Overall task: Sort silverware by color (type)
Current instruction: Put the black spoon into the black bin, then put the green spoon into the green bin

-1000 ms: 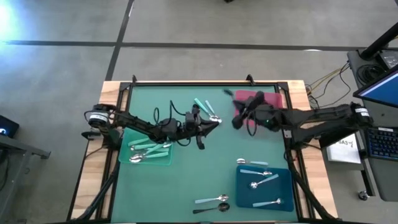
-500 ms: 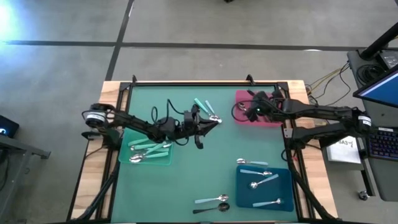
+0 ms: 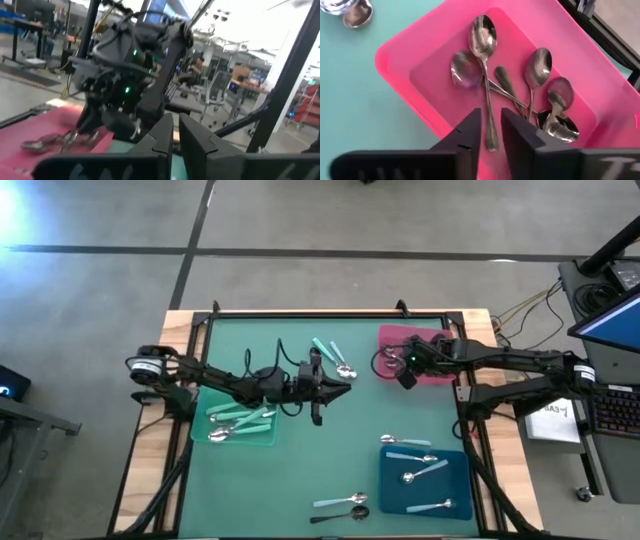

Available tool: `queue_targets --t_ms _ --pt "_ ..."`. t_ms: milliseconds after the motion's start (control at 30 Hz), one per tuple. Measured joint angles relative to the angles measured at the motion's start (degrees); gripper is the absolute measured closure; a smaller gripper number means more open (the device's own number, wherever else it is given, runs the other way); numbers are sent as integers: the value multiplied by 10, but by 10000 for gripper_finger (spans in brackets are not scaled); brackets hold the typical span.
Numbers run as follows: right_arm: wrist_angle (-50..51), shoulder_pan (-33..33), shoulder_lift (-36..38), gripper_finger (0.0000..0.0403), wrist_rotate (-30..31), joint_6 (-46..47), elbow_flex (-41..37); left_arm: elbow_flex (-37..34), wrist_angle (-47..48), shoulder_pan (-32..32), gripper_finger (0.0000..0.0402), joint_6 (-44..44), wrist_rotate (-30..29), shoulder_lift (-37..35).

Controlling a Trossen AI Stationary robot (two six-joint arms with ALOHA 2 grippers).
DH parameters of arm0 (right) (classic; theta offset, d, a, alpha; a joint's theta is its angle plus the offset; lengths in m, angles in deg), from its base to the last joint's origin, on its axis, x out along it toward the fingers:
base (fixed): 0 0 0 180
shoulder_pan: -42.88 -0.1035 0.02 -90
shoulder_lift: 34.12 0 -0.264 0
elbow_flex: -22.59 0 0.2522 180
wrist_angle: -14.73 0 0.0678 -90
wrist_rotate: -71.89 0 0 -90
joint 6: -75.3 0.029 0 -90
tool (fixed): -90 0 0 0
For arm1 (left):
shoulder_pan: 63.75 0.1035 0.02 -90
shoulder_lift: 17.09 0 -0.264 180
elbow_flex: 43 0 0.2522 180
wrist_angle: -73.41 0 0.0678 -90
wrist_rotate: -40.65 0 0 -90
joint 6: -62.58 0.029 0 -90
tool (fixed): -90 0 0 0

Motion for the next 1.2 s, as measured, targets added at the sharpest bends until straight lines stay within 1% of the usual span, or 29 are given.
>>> queue_targets --t_ms 167,233,333,433,500,567,667,733,867,1000,1100,1200 --pt "3 0 0 274 -1 9 1 0 42 1 360 0 0 -1" --pt "4 0 0 255 -9 16 5 0 76 4 348 7 0 -2" --pt "4 0 0 239 -39 28 9 0 195 20 333 29 4 -11" --pt "7 0 0 234 -65 25 9 3 324 45 325 7 4 -12" --pt "7 0 -2 237 -67 23 9 18 400 63 324 2 4 -10" --pt "7 0 -3 240 -66 18 9 46 481 81 324 17 4 -9" --pt "10 0 -3 246 -66 10 9 96 616 104 324 68 2 3" --pt "20 0 -3 249 -66 8 9 128 678 117 324 109 2 13" --pt "32 0 -3 255 -66 -4 9 182 731 141 324 221 2 37" --pt "33 0 -4 260 -66 -17 9 226 763 166 324 326 3 74" --pt "33 0 -4 262 -66 -33 9 274 806 187 324 379 3 108" --pt "33 0 -5 260 -66 -38 9 328 862 206 324 413 3 153"
